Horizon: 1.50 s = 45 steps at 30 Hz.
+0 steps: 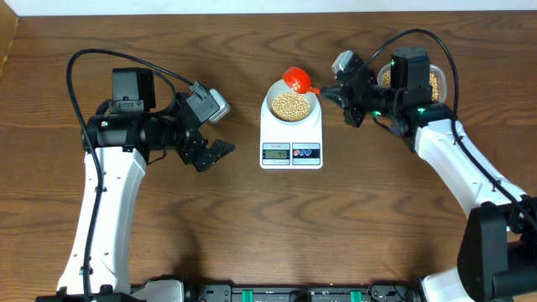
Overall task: Scoop item into bowl and weigh 50g on scale
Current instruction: 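Tilt the red scoop with the right gripper to pour soybeans into bowl, then carry the empty red scoop back over the soybean tub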
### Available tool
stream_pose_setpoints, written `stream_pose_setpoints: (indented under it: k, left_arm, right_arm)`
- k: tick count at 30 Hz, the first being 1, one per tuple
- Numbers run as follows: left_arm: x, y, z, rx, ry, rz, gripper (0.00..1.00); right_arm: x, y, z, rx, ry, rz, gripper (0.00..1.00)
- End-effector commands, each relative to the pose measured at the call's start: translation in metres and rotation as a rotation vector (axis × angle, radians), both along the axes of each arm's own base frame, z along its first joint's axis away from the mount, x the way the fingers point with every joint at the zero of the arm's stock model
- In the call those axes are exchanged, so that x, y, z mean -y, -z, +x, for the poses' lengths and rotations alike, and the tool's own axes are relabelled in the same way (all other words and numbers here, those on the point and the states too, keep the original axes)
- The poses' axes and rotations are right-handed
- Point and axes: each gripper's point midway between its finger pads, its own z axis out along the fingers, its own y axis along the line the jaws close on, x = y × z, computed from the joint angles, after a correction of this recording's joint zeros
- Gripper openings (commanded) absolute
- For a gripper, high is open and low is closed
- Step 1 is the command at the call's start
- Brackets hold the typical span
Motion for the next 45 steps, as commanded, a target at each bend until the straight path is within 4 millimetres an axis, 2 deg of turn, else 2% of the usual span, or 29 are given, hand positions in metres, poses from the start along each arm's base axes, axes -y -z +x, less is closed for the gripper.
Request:
stream_pose_setpoints:
  k: [1, 13, 37, 41, 43, 45]
  left_arm:
    - [0.001, -0.01, 0.001, 0.036, 0.017, -0.003, 0.98]
    - [0.001, -0.01, 0.001, 0.036, 0.017, -0.003, 0.98]
    - [0.001, -0.01, 0.001, 0.035, 0.017, -0.003, 0.98]
    - [0.001, -0.01, 0.001, 0.036, 0.017, -0.003, 0.98]
    - [0.001, -0.01, 0.001, 0.036, 0.017, -0.003, 0.98]
    - [0.001, -0.01, 0.001, 0.036, 0.017, -0.003, 0.98]
  right_arm:
    - [0.001, -0.005, -0.001, 0.029, 0.005, -0.03, 0.01]
    - [-0.001, -0.005, -0.003, -0.028, 0.024, 0.004, 0.01]
    - [-0.001, -0.005, -0.004, -0.02, 0.016, -0.001, 0.01]
    - [-0.011, -0.005, -0.008, 0.036, -0.039, -0.031, 0.01]
    - [-0.013, 0.004, -0.01, 0.038, -0.028, -0.089, 0.01]
    - [-0.004, 0.023, -0.009, 0.054, 0.006, -0.23, 0.01]
